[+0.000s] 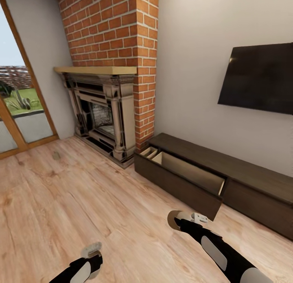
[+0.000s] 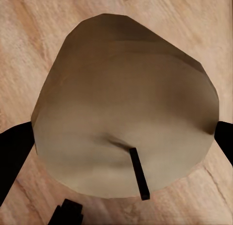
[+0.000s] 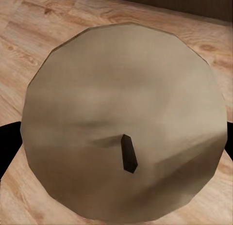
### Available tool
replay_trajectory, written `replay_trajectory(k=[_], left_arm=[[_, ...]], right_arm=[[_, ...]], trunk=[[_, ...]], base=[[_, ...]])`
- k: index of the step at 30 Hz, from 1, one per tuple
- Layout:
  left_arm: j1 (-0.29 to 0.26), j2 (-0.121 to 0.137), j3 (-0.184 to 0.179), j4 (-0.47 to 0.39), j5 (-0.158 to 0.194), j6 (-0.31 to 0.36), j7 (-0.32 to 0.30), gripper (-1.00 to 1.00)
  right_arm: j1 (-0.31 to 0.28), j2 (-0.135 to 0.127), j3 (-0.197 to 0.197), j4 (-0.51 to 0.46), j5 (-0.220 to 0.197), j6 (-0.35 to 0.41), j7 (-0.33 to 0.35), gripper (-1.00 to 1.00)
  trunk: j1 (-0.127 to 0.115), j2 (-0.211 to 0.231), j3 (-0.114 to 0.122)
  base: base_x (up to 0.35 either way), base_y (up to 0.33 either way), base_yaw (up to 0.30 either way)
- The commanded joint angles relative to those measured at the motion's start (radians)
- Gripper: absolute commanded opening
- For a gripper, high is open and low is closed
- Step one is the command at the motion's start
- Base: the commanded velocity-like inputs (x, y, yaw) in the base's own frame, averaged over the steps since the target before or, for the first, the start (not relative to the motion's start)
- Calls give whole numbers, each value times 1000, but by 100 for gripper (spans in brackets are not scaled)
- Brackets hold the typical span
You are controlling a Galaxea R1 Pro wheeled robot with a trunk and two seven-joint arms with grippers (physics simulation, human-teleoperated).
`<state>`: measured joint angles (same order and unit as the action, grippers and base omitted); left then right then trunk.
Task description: Place each of the two pumpkins and all three candles from the living room inside a cabinet in the living room (use any cabinet), then make sure every cabinet is closed, and position the cauldron so it is next to a table in the living room.
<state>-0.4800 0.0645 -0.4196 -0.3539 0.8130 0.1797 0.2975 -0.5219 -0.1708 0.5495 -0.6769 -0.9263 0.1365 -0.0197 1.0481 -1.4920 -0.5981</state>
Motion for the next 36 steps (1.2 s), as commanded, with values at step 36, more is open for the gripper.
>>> replay_trajectory(k=[36], left_arm=[[0,1,-8,-3,6,3,8,-100]], right_arm=[[-1,-1,4,-1,-6,2,-2,-100]], trunk=[[0,-1,-1]], base=[[160,307,-252]])
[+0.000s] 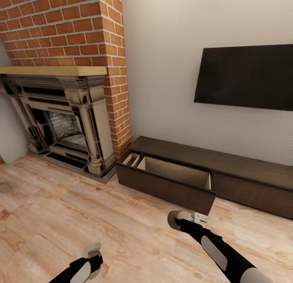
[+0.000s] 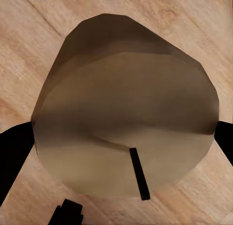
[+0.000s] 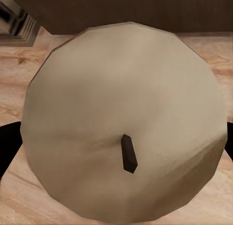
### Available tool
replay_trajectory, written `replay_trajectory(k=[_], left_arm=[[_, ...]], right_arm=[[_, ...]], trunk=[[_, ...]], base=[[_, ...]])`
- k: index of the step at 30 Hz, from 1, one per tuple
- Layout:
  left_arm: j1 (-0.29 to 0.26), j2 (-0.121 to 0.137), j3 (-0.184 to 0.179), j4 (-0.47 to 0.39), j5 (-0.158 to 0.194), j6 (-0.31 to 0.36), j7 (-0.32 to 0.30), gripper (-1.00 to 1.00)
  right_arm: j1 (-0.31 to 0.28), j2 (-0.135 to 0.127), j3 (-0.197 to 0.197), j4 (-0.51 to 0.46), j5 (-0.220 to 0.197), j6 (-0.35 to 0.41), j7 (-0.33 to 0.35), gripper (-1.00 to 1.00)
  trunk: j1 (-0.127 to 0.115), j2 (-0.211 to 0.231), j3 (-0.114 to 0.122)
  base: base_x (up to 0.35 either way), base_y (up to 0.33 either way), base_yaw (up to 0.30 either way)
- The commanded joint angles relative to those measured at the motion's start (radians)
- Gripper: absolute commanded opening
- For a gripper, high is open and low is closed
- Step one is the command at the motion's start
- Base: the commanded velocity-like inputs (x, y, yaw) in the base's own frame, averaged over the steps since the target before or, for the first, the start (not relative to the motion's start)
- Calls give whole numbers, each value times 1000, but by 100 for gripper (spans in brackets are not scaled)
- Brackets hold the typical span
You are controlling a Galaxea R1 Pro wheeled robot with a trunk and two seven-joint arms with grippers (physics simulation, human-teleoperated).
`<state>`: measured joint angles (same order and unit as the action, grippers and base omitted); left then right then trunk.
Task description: Place each of the two pumpkins and all three candles from the living room inside a cabinet in the living room (use any cabinet), then make sure every cabinet is closed, and position the cauldron so it is next to a table in the living room.
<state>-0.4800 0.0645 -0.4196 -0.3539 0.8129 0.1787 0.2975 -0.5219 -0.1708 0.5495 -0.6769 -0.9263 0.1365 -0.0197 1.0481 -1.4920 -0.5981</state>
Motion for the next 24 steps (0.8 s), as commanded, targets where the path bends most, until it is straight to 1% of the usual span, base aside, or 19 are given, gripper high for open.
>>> replay_trajectory(k=[1,11,17,21,24], left_arm=[[0,1,-8,-3,6,4,8,-100],[0,1,-8,-3,6,4,8,-100],[0,1,-9,-3,5,2,8,-100],[0,2,-9,-3,7,-28,8,-100],[0,2,-10,1,7,-37,8,-100]], right_arm=[[-1,-1,4,-1,-6,2,-2,-100],[-1,-1,4,-1,-6,2,-3,-100],[-1,-1,4,-1,-6,1,-3,-100],[-1,-1,4,-1,-6,1,-3,-100],[-1,-1,4,-1,-6,1,-3,-100]], trunk=[[0,-1,-1],[0,-1,-1],[0,-1,-1],[0,-1,-1],[0,-1,-1]], base=[[149,312,-252],[197,264,-252],[37,49,-252],[3,4,-252],[0,1,-252]])
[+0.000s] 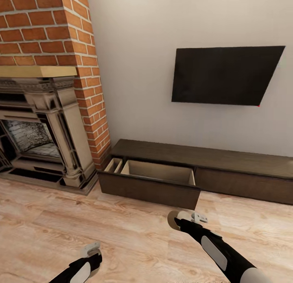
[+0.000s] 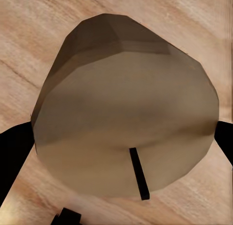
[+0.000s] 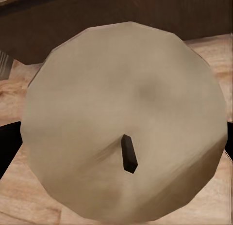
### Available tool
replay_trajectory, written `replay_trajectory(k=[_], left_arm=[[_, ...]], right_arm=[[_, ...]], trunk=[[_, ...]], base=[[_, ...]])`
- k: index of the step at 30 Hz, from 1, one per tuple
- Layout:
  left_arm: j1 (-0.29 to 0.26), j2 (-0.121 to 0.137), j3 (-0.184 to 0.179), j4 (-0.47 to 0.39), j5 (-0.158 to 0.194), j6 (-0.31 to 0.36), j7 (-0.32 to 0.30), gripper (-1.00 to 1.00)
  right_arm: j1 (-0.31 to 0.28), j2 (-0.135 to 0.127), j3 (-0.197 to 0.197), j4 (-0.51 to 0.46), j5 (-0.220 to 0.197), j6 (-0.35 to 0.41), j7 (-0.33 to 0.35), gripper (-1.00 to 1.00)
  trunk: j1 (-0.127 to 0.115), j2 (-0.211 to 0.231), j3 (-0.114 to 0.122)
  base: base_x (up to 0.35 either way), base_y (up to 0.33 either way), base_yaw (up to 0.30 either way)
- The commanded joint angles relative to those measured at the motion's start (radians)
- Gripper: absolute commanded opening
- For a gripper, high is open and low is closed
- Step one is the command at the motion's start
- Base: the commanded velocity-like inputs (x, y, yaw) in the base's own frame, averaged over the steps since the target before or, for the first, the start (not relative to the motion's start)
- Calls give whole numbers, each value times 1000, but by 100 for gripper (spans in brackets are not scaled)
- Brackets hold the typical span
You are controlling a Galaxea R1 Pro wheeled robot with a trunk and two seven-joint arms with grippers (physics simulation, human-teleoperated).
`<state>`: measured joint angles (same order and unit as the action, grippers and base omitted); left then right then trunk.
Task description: Place each of the two pumpkins and all three candles from the living room inside a cabinet in the living room (use any cabinet), then make sure every cabinet is closed, and position the cauldron so it is next to a table in the living room.
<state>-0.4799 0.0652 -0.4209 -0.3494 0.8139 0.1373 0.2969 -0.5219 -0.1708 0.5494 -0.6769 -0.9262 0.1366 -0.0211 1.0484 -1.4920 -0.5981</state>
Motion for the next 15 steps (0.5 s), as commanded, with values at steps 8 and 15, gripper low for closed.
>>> replay_trajectory(k=[8,15], left_arm=[[0,1,-9,-2,5,1,8,-100],[0,1,-9,-2,5,1,8,-100]], right_arm=[[-1,-1,4,-1,-6,1,-2,-100],[-1,-1,4,-1,-6,1,-2,-100]], trunk=[[-12,20,8],[-38,69,30]], base=[[0,0,-215],[0,0,-24]])
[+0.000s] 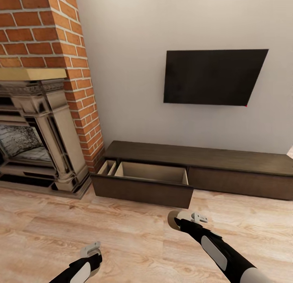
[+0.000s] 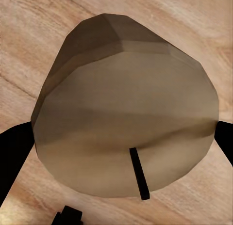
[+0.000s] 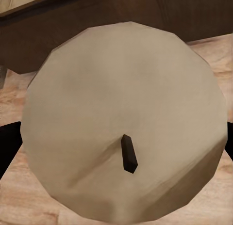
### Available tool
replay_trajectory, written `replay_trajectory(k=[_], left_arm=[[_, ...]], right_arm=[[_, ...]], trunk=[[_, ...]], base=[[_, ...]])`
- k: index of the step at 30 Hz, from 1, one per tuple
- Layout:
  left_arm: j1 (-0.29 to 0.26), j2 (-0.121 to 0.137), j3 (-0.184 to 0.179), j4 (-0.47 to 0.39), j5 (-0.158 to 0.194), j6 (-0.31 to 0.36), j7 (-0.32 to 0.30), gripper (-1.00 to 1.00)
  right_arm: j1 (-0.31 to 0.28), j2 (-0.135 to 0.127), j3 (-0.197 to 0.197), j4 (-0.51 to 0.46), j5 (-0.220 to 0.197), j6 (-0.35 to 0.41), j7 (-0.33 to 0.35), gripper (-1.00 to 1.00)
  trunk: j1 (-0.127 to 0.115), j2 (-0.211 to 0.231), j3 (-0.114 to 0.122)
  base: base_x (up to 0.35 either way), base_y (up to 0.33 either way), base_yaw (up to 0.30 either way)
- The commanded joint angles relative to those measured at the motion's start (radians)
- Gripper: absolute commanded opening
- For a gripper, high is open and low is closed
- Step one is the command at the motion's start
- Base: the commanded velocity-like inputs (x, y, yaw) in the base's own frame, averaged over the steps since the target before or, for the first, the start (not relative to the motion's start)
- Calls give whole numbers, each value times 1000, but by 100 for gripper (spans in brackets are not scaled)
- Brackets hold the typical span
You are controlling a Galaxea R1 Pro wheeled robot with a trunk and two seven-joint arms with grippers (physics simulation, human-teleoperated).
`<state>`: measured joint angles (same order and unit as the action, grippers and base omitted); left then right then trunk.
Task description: Place each of the two pumpkins and all three candles from the living room inside a cabinet in the living room (use any cabinet), then make sure every cabinet is closed, and position the cauldron so it is next to a table in the living room.
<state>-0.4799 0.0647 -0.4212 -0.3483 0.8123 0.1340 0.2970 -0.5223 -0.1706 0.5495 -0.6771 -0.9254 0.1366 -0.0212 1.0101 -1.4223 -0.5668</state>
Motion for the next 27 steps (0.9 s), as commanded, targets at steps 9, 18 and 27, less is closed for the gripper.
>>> replay_trajectory(k=[9,18,27], left_arm=[[0,1,-9,-3,7,4,8,-100],[0,3,-10,-3,7,4,6,-100],[0,3,-10,-3,7,4,6,-100]], right_arm=[[-1,-1,4,-1,-6,3,-8,-100],[-1,-1,2,-2,-8,1,-1,-100],[-1,-1,1,-2,-9,1,1,-100]], trunk=[[-27,49,21],[-27,49,21],[-27,49,27]], base=[[0,0,0],[0,44,-1],[0,278,-180]])
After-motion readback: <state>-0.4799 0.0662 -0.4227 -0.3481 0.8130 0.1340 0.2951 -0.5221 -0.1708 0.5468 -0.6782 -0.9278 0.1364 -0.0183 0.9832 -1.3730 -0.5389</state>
